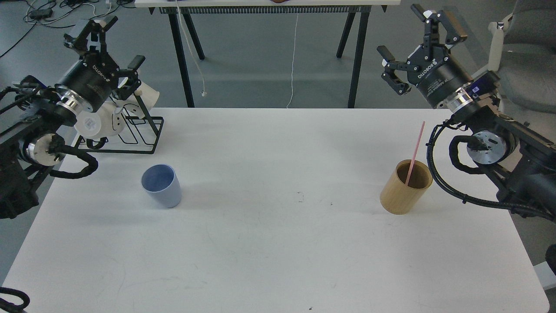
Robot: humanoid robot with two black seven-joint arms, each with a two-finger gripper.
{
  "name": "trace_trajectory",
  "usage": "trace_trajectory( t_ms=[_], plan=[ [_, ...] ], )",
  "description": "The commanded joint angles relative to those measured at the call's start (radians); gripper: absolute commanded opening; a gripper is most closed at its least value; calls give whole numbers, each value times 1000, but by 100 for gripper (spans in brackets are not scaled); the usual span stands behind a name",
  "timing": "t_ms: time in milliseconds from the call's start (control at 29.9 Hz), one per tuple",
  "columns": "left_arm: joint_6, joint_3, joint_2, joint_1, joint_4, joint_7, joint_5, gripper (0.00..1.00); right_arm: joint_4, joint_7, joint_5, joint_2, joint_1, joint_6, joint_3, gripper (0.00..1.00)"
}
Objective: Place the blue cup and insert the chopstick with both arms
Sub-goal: 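Raise the left gripper away from the wire rack toward the blue cup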
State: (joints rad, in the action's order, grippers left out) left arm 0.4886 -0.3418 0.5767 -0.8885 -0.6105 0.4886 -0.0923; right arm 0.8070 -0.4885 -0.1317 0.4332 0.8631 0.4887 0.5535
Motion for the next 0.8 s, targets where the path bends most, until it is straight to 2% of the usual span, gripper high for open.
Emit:
trace_trajectory(
  t_ms=[0, 234, 334, 535, 602, 769],
  plan=[
    [0, -3, 6, -4, -2, 0, 5, 100, 0, 0, 1, -4, -4, 0, 3, 99],
    [0, 3, 5, -13, 0, 0, -7, 100, 0, 0, 1, -4, -4, 0, 5, 99],
    [0, 0, 3, -29, 0, 0, -93, 100, -2, 0, 1, -1, -3, 0, 5, 99],
    [0, -3, 17, -160, -51, 0, -273, 100, 0, 0, 0, 7, 4, 0, 5, 99],
    [0, 9, 64, -216, -78, 0, -348, 100, 0, 0, 0, 9, 4, 0, 5, 99],
    [0, 67, 182, -366, -242, 0, -699, 100, -2, 0, 0, 19, 2, 0, 5, 99]
  ],
)
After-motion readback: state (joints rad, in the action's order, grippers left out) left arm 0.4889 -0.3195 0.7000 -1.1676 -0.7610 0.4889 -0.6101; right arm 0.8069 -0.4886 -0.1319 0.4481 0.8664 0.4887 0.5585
